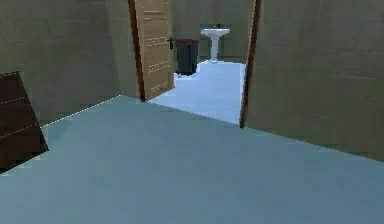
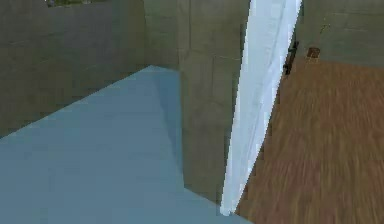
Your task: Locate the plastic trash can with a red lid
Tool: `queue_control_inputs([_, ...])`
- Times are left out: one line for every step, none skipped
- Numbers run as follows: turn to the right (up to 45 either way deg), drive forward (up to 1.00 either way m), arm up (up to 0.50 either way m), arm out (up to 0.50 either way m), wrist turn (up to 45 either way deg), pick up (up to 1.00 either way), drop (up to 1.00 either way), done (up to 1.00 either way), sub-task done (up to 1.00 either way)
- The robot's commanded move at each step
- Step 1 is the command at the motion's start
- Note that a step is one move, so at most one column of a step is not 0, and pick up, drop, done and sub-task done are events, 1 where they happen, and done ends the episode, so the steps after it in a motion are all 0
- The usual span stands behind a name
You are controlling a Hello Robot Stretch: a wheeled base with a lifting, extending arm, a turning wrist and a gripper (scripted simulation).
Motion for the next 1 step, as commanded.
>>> queue_control_inputs([0.0,1.00,0.00,0.00,0.0,0.00,0.00,0.00,0.00])
